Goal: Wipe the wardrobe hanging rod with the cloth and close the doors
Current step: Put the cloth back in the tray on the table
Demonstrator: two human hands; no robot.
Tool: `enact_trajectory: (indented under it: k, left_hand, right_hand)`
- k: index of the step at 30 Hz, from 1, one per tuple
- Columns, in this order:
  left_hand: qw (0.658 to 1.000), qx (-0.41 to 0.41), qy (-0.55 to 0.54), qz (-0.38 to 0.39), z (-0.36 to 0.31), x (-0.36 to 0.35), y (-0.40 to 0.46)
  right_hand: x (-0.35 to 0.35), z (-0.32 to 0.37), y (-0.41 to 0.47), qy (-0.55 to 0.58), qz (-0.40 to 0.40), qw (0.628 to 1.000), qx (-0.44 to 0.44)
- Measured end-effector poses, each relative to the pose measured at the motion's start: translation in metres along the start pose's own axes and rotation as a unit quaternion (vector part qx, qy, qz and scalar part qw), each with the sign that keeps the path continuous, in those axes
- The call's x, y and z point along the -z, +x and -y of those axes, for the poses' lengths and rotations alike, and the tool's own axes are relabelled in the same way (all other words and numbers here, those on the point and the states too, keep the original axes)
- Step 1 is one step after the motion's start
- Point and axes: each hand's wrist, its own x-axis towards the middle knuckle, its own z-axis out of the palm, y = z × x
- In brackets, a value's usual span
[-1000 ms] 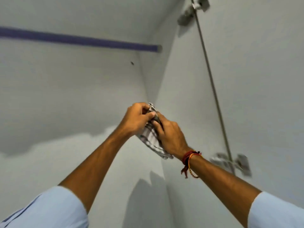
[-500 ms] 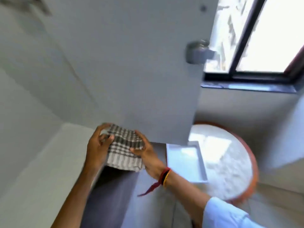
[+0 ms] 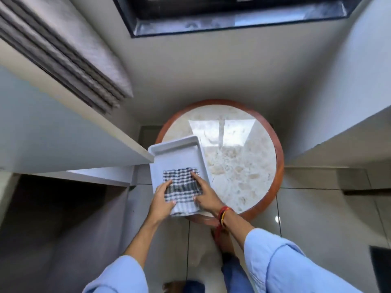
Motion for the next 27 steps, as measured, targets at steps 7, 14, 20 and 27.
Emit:
enact_trajectory:
  k: [7,14,20,27]
  left_hand:
    - [0.998,0.042,0.043,-0.014,0.034,-0.040,0.082]
    - [0.999,0.012,0.024,-0.018,0.035,-0.040,0.081]
    - [0.990,-0.044,0.098,-0.092,-0.014,0.023,0.002]
    - [0.911,-0.146,0.217,-0.321,-0.092,0.135,-0.153]
  right_hand:
    - [0.003,-0.038,0.092,-0.082,0.035,0.996,-0.029]
    - [0.003,-0.030,0.086,-0.135,0.033,0.990,-0.028]
    - [0.009,0.056,0.037,-0.186,-0.006,0.982,0.025]
    - [0.038,0.262,-0.054,-0.178,-0.062,0.949,0.252]
